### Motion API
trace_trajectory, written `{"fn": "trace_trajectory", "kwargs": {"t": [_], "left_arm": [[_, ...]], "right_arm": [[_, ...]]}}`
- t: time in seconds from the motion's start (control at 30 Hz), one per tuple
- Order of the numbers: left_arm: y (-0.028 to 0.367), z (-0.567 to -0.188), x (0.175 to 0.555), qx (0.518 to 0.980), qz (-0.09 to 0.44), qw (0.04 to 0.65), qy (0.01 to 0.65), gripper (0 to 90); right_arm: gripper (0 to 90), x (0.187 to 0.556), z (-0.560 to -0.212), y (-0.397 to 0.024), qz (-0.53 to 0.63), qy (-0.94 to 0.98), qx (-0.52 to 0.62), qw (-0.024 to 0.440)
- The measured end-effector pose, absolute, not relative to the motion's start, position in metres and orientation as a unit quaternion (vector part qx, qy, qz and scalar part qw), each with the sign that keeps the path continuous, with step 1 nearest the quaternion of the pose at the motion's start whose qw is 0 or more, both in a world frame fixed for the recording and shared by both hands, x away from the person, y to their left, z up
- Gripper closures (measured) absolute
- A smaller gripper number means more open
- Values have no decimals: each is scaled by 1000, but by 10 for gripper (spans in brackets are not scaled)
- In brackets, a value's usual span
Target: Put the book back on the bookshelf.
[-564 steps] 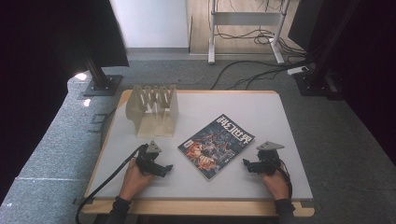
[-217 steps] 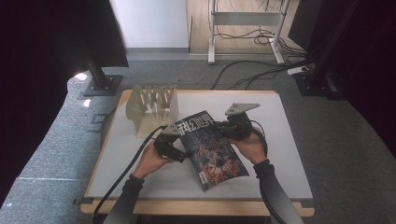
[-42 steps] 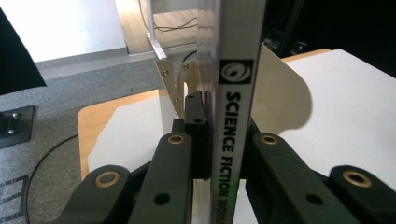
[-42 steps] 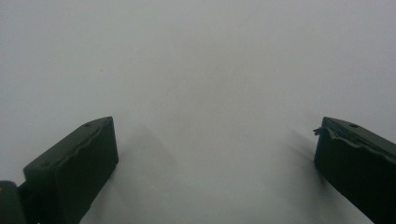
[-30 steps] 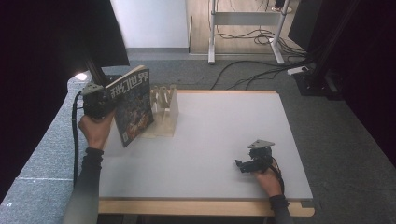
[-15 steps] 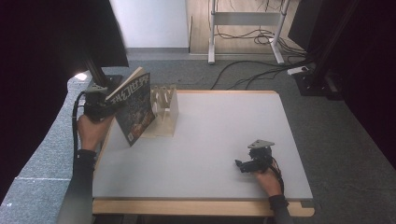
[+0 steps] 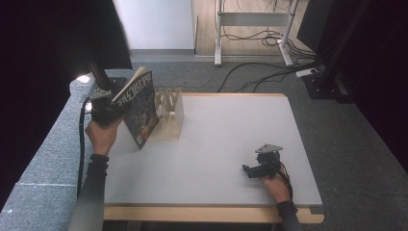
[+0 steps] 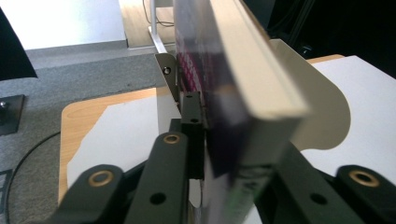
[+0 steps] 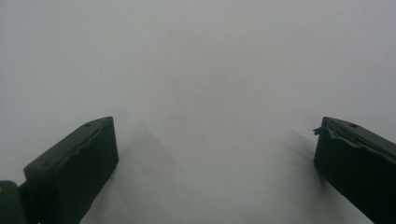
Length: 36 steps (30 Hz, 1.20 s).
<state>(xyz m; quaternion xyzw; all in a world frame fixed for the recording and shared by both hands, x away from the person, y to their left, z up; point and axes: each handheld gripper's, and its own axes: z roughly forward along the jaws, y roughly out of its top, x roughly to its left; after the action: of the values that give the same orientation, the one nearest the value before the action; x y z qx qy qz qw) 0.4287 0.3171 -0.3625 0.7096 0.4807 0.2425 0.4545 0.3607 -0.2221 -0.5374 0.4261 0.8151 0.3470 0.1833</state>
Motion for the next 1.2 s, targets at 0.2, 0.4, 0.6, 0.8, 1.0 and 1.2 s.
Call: {"fn": "trace_trajectory", "kwargs": {"t": [0.2,0.4,0.6,0.8,1.0,1.2], "left_arm": [[321,-368,431,703,252,444,494,464],[323,-370,426,707,228,456,490,205],[326,-365,415,710,229,458,483,141],[331,-360,397,717,223,467,467,76],[331,-355,377,733,216,462,450,71],[326,-352,361,748,218,456,430,70]], "right_arm": [[0,361,-537,-222,347,815,426,183],[0,360,-537,-222,347,815,426,183],[0,360,-537,-222,347,815,426,183],[0,360,-537,-222,347,815,426,183],[0,360,-537,-222,347,816,424,185],[0,360,-537,-222,347,816,424,185]]}}
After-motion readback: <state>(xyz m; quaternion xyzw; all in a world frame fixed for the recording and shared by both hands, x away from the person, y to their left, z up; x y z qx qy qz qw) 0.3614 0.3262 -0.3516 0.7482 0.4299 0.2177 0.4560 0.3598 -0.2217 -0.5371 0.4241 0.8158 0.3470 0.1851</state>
